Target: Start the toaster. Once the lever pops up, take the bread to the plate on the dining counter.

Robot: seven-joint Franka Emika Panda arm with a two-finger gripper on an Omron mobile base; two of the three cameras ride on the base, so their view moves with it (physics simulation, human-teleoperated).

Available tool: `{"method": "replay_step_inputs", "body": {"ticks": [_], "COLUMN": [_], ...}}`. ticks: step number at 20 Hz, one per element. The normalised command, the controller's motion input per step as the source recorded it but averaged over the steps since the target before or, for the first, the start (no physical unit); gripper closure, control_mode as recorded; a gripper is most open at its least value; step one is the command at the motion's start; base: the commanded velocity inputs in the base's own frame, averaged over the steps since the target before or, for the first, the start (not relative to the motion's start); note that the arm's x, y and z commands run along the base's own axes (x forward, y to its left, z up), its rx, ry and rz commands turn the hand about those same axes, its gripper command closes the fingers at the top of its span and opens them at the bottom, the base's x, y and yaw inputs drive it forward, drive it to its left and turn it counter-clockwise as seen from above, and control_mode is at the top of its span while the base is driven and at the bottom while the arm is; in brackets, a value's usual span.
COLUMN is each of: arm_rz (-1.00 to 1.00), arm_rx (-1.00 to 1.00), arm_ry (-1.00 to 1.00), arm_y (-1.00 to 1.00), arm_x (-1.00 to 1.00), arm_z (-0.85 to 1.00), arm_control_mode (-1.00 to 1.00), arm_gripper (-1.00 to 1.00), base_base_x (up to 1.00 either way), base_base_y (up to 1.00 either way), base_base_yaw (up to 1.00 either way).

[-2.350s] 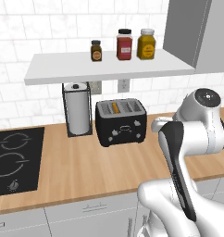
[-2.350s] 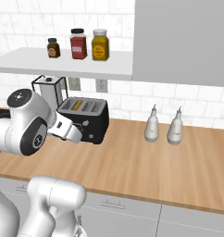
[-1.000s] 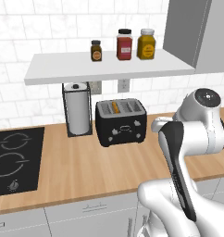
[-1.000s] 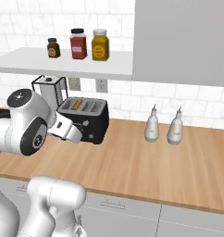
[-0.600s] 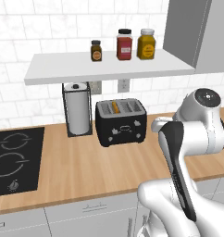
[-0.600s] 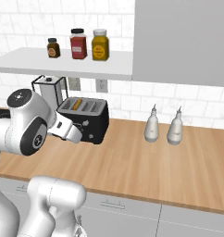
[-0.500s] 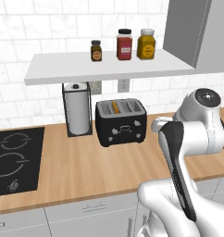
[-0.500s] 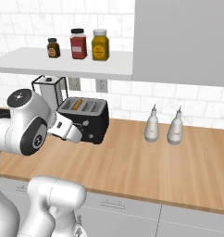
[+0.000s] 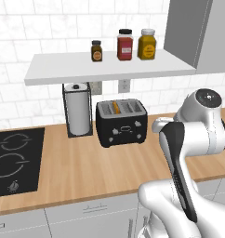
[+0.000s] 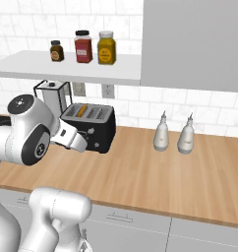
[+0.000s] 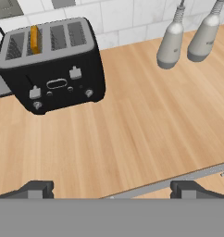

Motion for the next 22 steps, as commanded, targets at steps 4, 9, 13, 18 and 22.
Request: {"method": "replay_step_inputs", "body": {"ticks": [4,9,13,18,22], "arm_rz": [0.00,0.00,0.00,0.00,0.00], "arm_rx": [0.00,0.00,0.00,0.00,0.00], "arm_ry": [0.00,0.00,0.00,0.00,0.00], "arm_y": [0.00,0.00,0.00,0.00,0.00], "arm_x": [0.00,0.00,0.00,0.00,0.00], "arm_z": [0.00,0.00,0.00,0.00,0.00], "arm_control_mode": [-1.00,-1.00,-1.00,-1.00,-1.00], "arm_gripper": [-1.00,-1.00,-1.00,-1.00,-1.00], "base_base_x": [0.00,0.00,0.00,0.00,0.00], "base_base_y": [0.00,0.00,0.00,0.00,0.00], "base_base_yaw": [0.00,0.00,0.00,0.00,0.00]}}
